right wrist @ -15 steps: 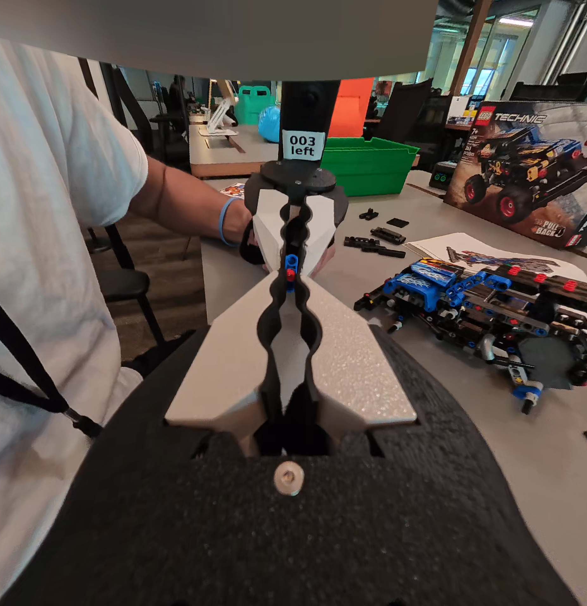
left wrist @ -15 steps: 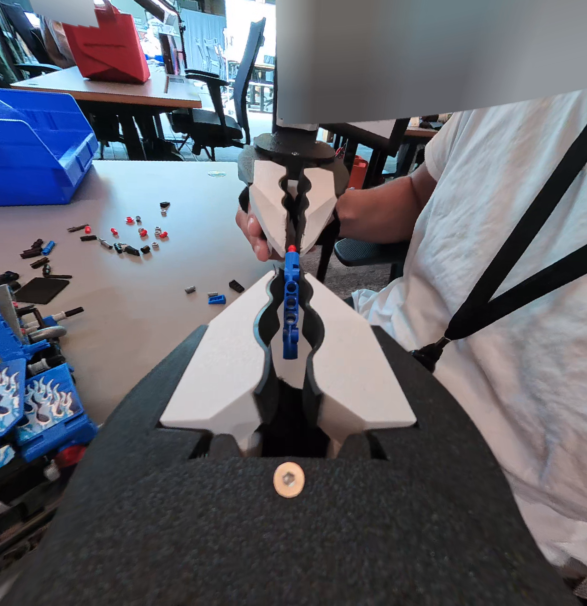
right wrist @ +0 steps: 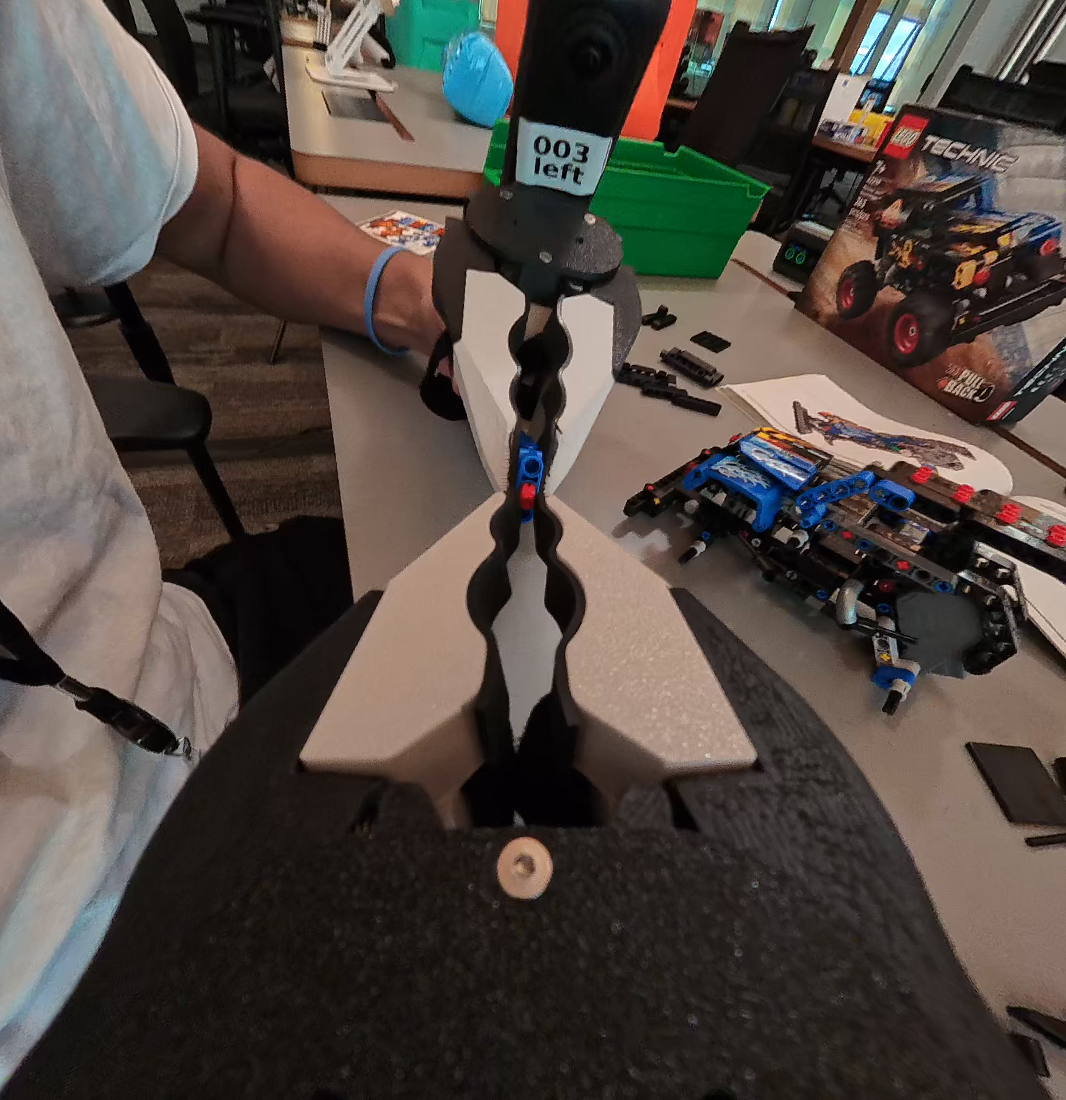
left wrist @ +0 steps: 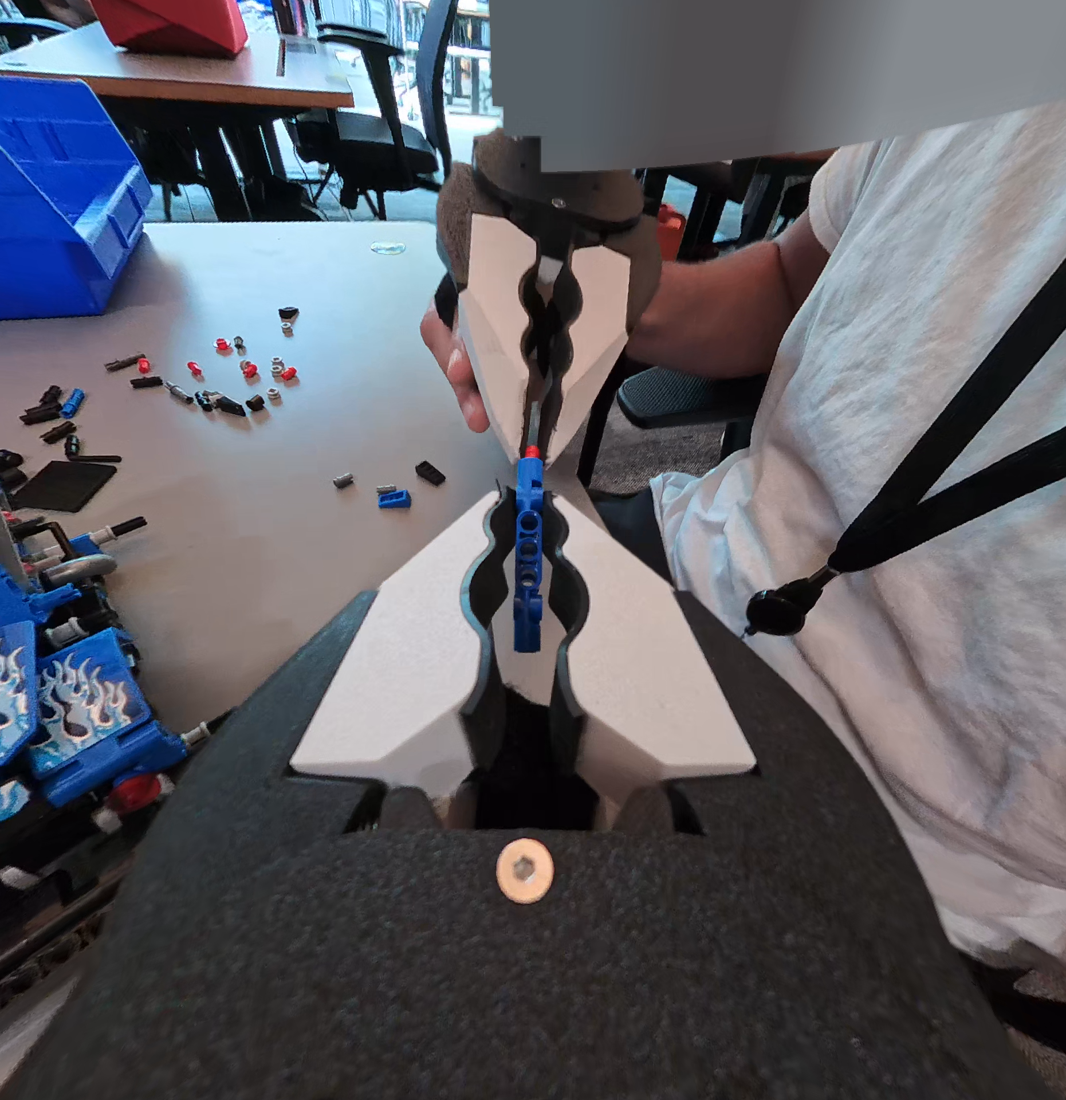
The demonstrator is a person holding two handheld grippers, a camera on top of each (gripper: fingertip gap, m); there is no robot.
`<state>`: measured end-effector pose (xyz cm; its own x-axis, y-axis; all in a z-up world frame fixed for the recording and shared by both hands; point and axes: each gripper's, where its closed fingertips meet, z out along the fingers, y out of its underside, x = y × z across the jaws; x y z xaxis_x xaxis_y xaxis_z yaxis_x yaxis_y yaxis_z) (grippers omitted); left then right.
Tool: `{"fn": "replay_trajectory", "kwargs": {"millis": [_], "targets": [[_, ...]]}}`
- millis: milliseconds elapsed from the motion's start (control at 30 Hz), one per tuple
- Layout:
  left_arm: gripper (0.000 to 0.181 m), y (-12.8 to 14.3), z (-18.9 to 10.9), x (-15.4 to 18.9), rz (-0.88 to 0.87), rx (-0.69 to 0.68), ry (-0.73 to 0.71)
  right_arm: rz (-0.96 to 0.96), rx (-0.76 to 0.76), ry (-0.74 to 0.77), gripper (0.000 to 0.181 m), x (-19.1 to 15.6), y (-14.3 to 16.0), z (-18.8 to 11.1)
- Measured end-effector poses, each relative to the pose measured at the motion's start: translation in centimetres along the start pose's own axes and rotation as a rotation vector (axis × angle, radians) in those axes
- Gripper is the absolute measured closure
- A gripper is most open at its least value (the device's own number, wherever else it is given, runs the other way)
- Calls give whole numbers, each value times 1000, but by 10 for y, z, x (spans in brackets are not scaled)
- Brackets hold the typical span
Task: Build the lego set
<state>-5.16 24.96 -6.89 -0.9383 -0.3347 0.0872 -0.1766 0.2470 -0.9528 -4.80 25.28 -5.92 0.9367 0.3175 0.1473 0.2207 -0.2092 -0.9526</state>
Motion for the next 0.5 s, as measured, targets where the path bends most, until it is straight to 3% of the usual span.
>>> {"fn": "replay_trajectory", "kwargs": {"millis": [200,500], "targets": [[175,14,4,-2,84,-106,-45,-48,-103,-4,177,-3,15,3],[175,16,4,3,82,-98,-5,-29,-99,-40,177,-8,16,4]]}}
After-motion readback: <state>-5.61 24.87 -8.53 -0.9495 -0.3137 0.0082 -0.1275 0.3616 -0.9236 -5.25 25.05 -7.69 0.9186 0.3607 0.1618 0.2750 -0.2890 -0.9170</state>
